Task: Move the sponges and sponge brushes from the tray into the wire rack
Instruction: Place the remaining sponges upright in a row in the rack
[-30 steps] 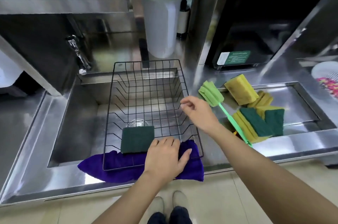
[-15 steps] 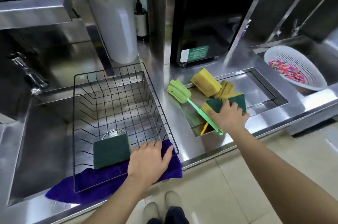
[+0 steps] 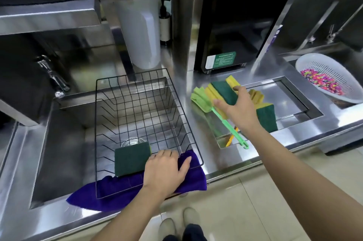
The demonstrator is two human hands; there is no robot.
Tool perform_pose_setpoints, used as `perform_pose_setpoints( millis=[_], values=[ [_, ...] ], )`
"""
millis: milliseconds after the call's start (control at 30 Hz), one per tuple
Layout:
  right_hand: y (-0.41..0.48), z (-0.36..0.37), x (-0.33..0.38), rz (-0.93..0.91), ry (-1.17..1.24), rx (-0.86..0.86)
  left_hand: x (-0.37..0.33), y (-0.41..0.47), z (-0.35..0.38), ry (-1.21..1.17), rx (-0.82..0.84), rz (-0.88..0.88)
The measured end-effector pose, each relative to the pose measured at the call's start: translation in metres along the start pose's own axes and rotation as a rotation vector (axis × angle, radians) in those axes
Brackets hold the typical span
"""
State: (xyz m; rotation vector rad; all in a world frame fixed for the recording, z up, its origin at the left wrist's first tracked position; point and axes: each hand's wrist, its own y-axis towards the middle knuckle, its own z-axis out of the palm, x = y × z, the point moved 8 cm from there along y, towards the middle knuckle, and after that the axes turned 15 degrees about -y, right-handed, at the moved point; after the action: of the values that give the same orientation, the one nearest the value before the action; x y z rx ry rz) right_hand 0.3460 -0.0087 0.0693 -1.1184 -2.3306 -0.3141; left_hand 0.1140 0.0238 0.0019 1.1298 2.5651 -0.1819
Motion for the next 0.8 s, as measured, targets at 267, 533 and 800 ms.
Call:
perform_pose_setpoints(
  millis=[267, 533, 800],
  values=[
    [-0.014, 0.072, 0.095, -0.250, 0.051, 0.199, 0.041, -0.024, -0.025, 0.007, -0.183, 0.026],
    [-0.045, 0.155, 0.157, -0.509, -0.184, 0.474, 0.074, -0.043, -0.034, -0.039, -0.208, -0.085],
    [-0.063, 0.208, 0.164, -0.551, -0.295, 0.644, 0.078, -0.043, -0.033, -0.091, -0.203, -0.112]
  ],
)
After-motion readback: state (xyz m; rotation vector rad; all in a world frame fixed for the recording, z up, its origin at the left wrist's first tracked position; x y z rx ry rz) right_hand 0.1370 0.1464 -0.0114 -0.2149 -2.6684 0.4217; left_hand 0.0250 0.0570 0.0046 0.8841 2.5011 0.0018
